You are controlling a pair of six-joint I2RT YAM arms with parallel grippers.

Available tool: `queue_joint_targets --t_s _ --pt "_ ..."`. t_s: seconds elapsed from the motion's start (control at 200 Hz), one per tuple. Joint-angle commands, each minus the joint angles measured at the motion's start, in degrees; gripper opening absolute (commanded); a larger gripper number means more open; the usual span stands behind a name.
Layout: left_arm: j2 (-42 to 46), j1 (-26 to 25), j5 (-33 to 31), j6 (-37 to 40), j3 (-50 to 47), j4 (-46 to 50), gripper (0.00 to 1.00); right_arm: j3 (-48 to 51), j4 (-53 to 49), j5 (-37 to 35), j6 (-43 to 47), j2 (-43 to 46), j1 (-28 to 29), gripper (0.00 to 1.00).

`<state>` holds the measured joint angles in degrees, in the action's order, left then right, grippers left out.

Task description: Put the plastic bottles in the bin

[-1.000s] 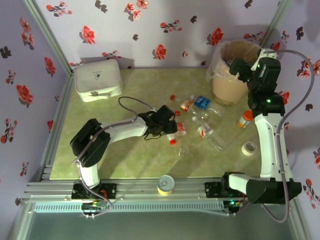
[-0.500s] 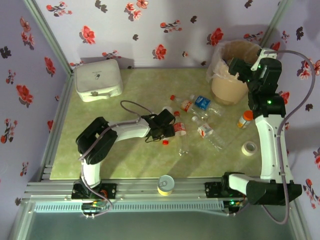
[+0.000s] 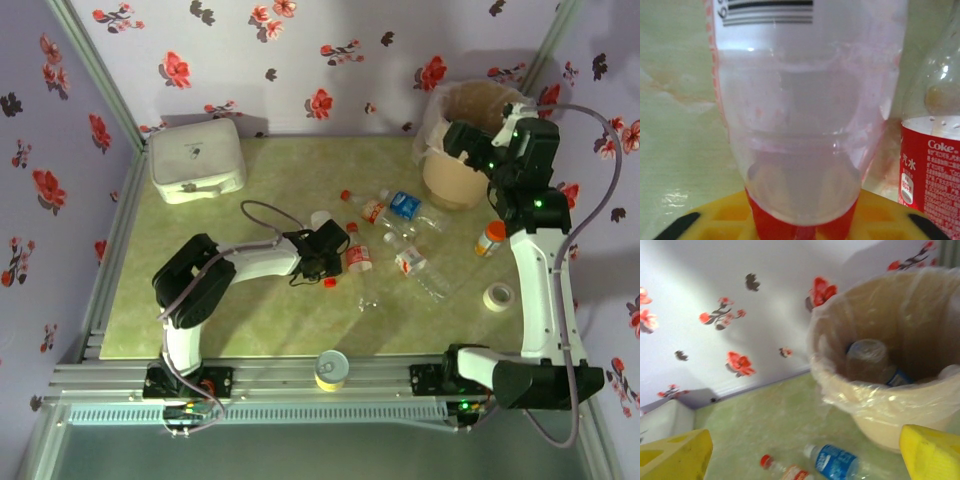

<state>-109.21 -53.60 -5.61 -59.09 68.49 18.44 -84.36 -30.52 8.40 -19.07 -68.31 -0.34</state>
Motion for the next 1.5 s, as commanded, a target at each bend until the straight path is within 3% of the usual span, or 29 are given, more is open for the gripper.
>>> queue_joint_targets --t_s 0.0,0.165,0.3,0.475,0.59,0.79,0.945,1.175,1.325,1.496 --pt "3.14 0.68 -1.15 6.49 -1.06 0.56 0.25 0.90 -1.05 6.14 -2.91 0.97 3.30 0.95" --pt "10.33 2.16 -0.87 18.27 -2.30 0.99 0.24 3.92 -0.55 8.32 -3.25 1.80 8.87 0.95" --pt "17.04 3.40 0.11 27.22 -4.93 -1.30 0.24 5.92 2.36 15.93 -4.14 -1.13 11.94 0.95" --pt "25.75 4.36 12.19 37.62 -13.13 -14.15 0.24 6.04 6.75 25.34 -5.74 -8.12 17.95 0.95" --pt "29.86 5.56 15.46 35.96 -18.45 -22.03 0.24 4.38 5.74 27.41 -4.41 -14.29 20.13 0.94" --pt "30.68 6.85 19.07 34.53 -19.62 -23.72 0.25 5.56 12.66 28.46 -7.91 -19.45 23.50 0.92" --pt "29.76 7.20 19.10 33.61 -19.53 -24.77 0.26 4.59 11.20 31.19 -8.15 -22.85 26.03 0.75" --pt "28.46 7.20 19.99 33.36 -19.12 -25.90 0.28 6.69 13.86 32.14 -10.55 -23.85 27.20 0.73" --pt "29.00 7.46 19.97 32.57 -19.86 -26.88 0.29 4.78 9.79 29.74 -7.77 -23.46 27.24 0.56" --pt "29.99 7.98 20.02 31.80 -20.93 -27.33 0.35 3.04 8.38 28.57 -6.97 -23.08 27.23 0.45"
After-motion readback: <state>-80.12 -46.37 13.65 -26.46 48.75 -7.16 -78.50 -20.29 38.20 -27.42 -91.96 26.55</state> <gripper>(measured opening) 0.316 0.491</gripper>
